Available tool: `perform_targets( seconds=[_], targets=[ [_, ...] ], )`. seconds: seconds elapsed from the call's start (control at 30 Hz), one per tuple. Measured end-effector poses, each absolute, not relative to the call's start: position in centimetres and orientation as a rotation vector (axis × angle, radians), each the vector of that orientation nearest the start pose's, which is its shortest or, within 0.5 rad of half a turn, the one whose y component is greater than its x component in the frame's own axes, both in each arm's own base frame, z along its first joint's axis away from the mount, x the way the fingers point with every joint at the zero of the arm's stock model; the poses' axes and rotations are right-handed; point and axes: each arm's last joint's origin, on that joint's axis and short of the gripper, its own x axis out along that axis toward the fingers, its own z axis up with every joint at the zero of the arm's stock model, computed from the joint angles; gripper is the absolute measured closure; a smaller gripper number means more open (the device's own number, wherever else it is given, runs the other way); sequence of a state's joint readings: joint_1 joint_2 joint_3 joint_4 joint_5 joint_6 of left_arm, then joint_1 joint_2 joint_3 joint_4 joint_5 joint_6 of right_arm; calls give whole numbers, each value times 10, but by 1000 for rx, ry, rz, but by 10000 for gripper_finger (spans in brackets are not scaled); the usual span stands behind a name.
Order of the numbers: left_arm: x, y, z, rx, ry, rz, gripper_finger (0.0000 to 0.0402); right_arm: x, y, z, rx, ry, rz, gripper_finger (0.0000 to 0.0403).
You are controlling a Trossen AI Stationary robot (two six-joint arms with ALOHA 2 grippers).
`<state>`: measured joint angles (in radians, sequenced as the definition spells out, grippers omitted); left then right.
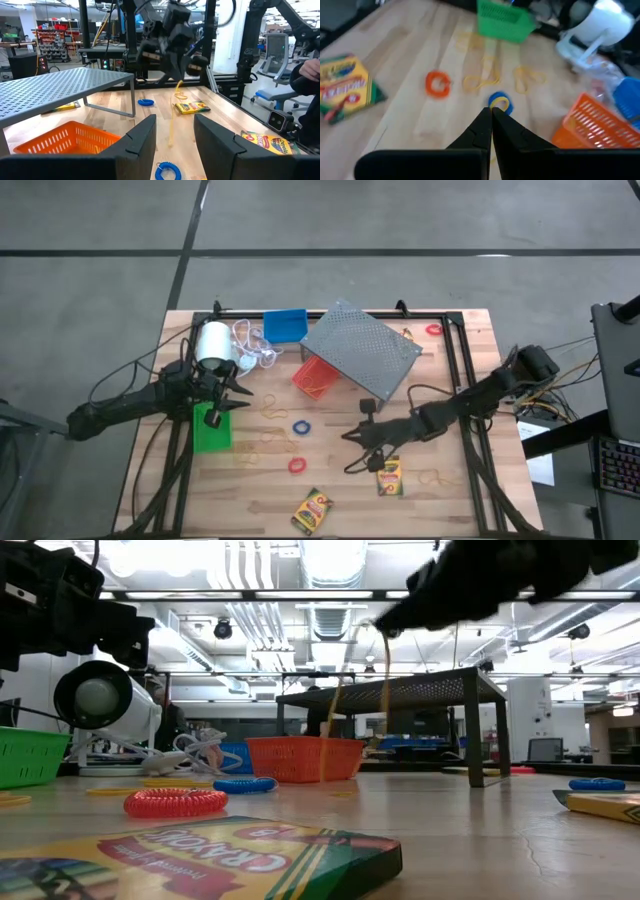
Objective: Pick & Place Office Desk Supplies
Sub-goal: Put the yellow rubber band into the orange bin
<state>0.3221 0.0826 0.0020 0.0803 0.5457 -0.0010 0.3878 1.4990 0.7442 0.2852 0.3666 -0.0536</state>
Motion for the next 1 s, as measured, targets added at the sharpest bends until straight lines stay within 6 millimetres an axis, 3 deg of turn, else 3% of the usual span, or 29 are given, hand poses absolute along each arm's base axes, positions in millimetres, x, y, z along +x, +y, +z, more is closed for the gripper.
perform_targets(
  seconds=[0.33,1.0],
  targets=[
    [98,17,165,-1,1,-224,268,294,80,237,-180,326,-56,394],
    [98,17,165,-1,1,-224,268,314,43,261,-268,278,-66,394]
  ],
)
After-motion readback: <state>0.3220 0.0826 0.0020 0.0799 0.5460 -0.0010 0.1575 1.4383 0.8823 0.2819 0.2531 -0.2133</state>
